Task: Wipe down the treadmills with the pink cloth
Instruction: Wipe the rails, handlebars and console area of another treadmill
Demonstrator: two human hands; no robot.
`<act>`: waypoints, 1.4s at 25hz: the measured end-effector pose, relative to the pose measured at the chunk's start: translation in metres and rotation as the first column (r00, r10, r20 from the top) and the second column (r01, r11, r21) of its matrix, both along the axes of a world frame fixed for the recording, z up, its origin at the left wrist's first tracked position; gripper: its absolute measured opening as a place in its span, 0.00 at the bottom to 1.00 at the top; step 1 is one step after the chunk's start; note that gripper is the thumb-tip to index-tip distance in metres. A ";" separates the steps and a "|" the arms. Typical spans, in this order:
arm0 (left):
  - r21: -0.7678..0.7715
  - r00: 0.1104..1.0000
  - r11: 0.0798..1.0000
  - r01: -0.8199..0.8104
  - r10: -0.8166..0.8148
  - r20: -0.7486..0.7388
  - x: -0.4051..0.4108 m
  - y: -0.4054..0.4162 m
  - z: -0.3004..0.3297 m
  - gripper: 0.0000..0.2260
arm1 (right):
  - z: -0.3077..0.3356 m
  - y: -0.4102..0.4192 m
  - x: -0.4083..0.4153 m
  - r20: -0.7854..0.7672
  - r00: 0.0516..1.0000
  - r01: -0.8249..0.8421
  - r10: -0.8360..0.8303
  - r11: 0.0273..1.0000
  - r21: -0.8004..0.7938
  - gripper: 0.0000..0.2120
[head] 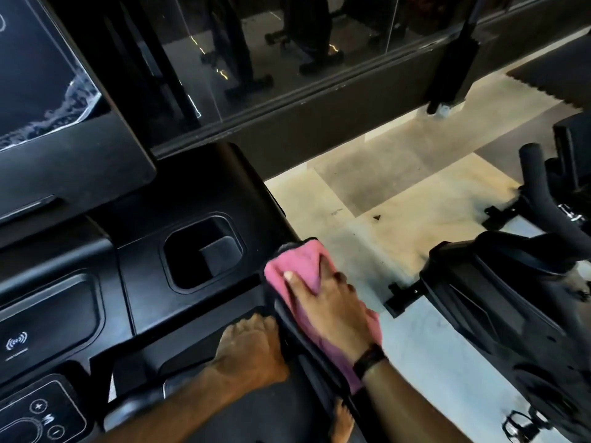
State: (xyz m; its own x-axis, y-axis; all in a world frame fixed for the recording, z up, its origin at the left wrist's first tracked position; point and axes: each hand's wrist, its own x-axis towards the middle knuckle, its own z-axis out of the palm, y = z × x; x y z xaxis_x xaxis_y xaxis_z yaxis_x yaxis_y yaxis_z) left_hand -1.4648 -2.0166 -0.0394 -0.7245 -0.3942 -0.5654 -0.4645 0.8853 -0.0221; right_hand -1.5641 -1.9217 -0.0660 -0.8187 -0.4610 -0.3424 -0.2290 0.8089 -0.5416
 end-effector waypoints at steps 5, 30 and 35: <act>-0.079 0.998 0.995 0.055 -0.057 -0.018 0.004 0.006 0.004 0.15 | -0.024 -0.001 -0.067 0.512 0.855 0.247 -0.079 0.931 -0.269 0.22; -0.200 0.978 0.975 0.097 -0.130 -0.161 0.011 0.008 -0.006 0.52 | -0.005 0.042 0.000 0.235 0.971 0.090 -0.047 0.981 -0.175 0.40; -0.203 0.979 0.975 0.085 -0.120 -0.163 0.011 0.010 -0.005 0.52 | -0.018 0.030 -0.040 0.571 0.819 0.252 -0.053 0.928 -0.276 0.24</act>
